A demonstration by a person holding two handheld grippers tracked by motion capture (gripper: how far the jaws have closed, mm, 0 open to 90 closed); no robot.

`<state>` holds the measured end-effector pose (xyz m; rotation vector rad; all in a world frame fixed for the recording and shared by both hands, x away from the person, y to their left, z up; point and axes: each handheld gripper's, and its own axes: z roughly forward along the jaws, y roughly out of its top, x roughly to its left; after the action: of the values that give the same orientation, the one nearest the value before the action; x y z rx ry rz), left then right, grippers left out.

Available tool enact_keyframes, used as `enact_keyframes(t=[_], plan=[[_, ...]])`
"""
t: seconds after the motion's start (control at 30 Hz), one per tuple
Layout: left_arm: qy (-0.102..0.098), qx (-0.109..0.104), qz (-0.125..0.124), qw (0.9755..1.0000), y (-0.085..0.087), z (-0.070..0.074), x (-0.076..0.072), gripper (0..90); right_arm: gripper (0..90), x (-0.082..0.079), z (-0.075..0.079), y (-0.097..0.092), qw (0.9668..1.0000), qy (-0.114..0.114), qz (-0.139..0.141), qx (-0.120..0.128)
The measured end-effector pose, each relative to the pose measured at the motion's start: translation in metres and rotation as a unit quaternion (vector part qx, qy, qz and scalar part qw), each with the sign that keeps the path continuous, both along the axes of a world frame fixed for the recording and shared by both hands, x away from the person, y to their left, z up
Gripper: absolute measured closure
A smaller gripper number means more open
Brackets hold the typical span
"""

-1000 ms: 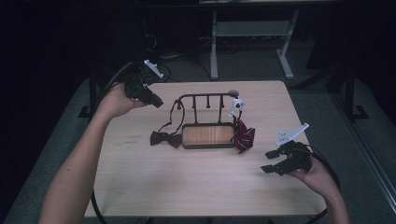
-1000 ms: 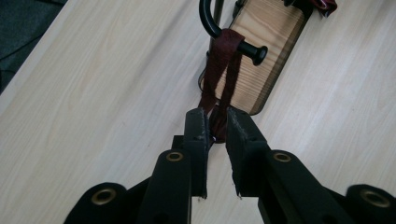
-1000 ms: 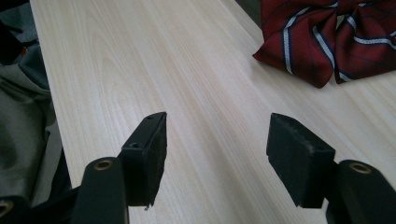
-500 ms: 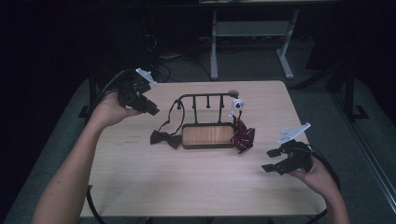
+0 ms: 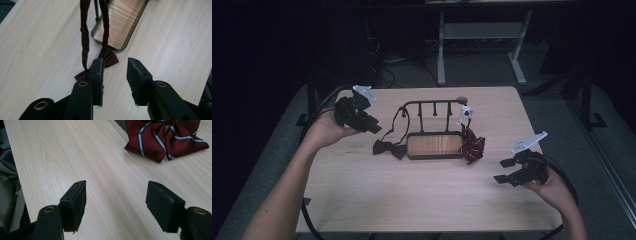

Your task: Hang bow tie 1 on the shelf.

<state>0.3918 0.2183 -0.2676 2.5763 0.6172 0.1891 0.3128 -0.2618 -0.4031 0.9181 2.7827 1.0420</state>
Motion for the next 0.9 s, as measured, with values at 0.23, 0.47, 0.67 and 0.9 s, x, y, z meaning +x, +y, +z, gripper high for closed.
enact_keyframes(t=[0.23, 0.47, 0.67, 0.9], plan=[[0.001, -0.003, -0.004, 1.0, 0.007, -0.01, -0.011, 62.8, 31.8, 0.0, -0.001, -0.001, 1.0, 0.002, -0.003, 0.0], [0.006, -0.003, -0.006, 1.0, 0.012, -0.021, -0.02, 61.7, 31.5, 0.0, -0.001, -0.003, 1.0, 0.001, -0.006, 0.0], [0.005, 0.0, -0.014, 0.9999, 0.013, -0.026, -0.027, 60.2, 31.3, 0.0, -0.001, -0.005, 1.0, 0.001, -0.008, 0.0], [0.007, 0.001, -0.014, 0.9999, 0.016, -0.035, -0.036, 58.5, 31.3, -0.001, -0.002, -0.007, 0.9999, 0.004, -0.013, 0.0]])
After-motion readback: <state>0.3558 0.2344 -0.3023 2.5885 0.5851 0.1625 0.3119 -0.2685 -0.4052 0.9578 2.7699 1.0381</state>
